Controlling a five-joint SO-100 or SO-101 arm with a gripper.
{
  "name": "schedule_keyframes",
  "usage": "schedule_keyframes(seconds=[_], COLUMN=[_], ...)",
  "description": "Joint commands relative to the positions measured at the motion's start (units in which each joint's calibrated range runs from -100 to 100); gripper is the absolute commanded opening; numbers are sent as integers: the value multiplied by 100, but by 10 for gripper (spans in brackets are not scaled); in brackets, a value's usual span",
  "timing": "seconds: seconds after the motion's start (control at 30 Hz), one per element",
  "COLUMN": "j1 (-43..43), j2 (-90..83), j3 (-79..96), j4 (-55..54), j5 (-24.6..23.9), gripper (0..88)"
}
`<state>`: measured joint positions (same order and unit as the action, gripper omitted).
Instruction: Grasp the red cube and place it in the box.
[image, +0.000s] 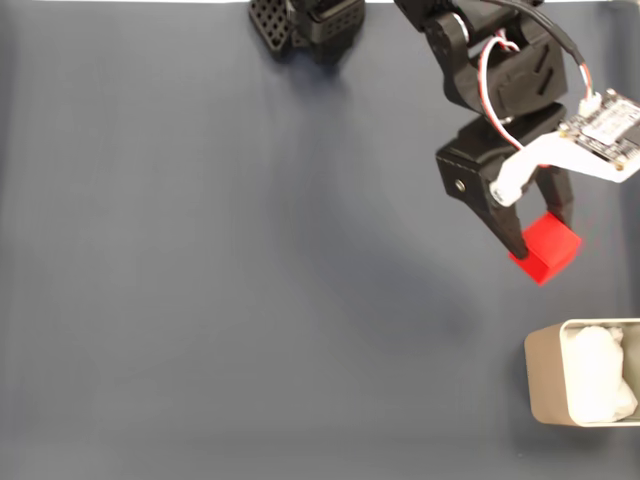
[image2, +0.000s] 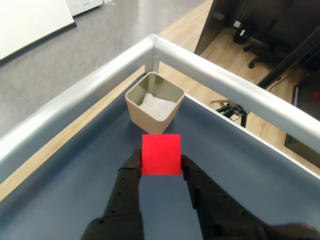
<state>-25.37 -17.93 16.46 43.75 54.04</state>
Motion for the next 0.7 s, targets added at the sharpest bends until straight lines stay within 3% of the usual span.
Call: schedule_keyframes(seconds=[0.0, 0.67], j1=[30, 30], j2=[286, 2452], j3=[-843, -3461], j4=[34, 34], j5=[-34, -20], gripper=[41, 46])
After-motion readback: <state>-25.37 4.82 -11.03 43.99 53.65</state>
